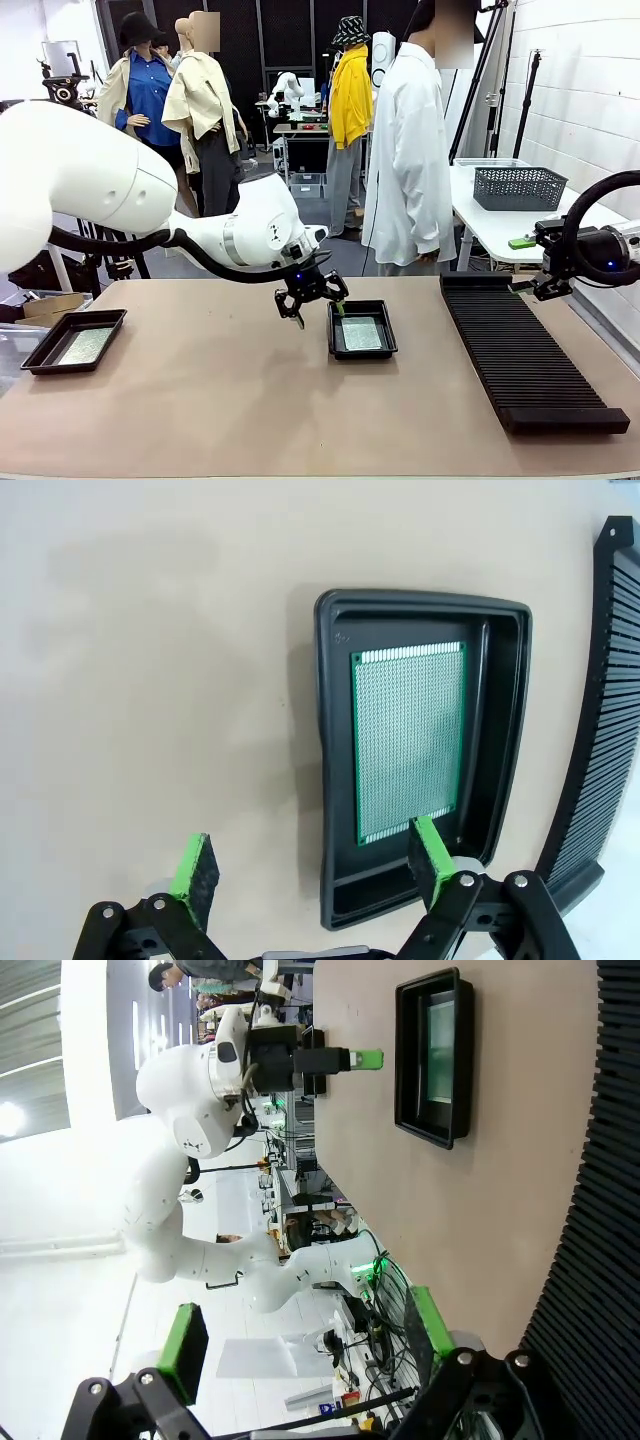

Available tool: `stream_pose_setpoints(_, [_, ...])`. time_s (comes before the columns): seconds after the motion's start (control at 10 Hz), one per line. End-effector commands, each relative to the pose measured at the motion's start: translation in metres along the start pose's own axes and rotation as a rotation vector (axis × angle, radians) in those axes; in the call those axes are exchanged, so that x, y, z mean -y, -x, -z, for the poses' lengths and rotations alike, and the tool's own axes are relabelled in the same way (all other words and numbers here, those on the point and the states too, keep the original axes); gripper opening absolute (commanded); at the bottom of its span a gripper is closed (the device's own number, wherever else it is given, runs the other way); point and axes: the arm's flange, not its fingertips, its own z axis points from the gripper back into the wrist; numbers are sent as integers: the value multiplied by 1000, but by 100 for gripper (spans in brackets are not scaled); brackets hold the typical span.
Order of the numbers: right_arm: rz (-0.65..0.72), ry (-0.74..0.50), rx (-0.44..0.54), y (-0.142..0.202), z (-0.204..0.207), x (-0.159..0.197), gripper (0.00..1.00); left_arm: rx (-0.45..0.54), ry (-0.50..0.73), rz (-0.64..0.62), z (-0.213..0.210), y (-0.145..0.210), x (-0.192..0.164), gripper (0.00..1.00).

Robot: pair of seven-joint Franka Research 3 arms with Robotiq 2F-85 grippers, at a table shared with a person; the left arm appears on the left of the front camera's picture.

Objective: Inspect and transfer BCBs to ESD trays.
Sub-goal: Pick up the ESD tray and place it on the left side of the table.

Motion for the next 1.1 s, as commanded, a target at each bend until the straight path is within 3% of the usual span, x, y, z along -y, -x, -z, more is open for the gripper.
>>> stream_pose_setpoints(0.0, [-2, 6, 6, 1, 1, -1, 100, 0, 9, -22, 4, -10, 12, 100])
stream_pose_setpoints(0.7, [-2, 6, 6, 1, 1, -1, 100, -28, 51, -59, 23, -20, 20, 100])
stream_pose_setpoints(1.0, [-2, 6, 6, 1, 1, -1, 100, -40, 61, -63, 27, -25, 17, 87])
